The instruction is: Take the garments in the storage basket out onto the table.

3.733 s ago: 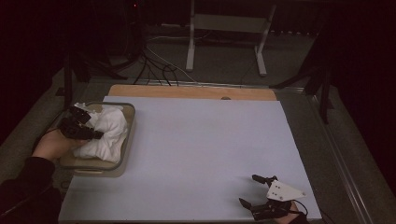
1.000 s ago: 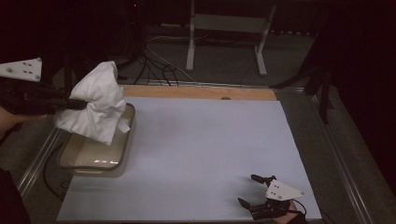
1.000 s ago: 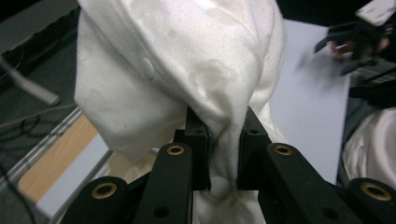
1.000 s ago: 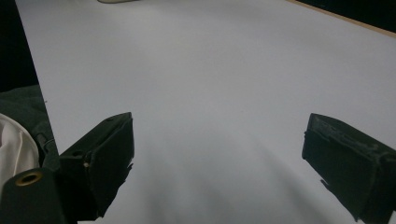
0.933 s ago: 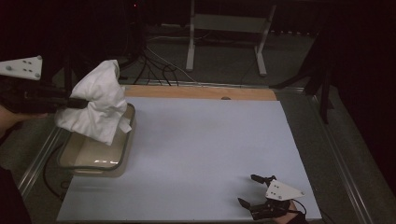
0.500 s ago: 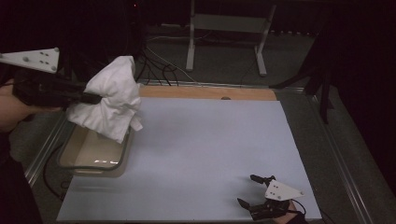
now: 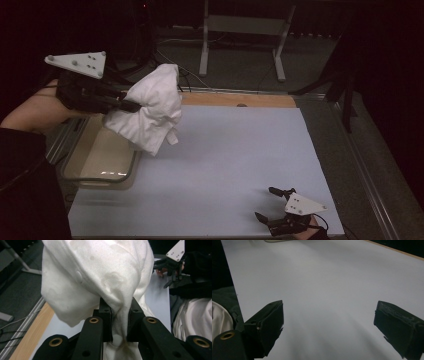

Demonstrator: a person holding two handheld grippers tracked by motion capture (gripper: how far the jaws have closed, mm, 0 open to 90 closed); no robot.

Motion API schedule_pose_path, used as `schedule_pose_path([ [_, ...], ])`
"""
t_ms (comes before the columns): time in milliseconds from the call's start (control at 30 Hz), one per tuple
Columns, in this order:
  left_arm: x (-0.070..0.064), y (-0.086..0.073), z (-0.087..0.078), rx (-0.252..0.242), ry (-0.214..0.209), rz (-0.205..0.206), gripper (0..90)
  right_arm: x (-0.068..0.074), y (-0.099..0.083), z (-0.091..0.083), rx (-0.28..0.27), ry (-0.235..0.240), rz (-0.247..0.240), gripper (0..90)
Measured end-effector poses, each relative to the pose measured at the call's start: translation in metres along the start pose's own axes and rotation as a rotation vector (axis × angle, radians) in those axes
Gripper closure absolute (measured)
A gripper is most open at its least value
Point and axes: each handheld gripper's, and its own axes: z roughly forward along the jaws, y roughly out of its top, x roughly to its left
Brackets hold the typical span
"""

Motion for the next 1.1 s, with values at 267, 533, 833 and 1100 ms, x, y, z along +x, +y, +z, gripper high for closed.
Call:
schedule_pose_path([
  [267, -0.001, 0.016, 0.024, 0.015, -0.027, 0.022, 79.5, 0.0, 0.001, -0.002, -0.005, -0.015, 0.001, 9.2],
  [533, 0.0, 0.028, 0.05, 0.029, -0.039, 0.022, 79.5, -0.001, 0.0, -0.001, 0.001, -0.019, -0.003, 9.2],
  [833, -0.002, 0.045, 0.076, 0.017, -0.047, 0.026, 79.5, -0.001, 0.0, -0.001, -0.003, -0.025, 0.002, 9.2],
  [1100, -0.006, 0.061, 0.103, 0.009, -0.065, 0.028, 79.4, -0.002, 0.0, -0.001, -0.002, -0.03, -0.001, 9.2],
])
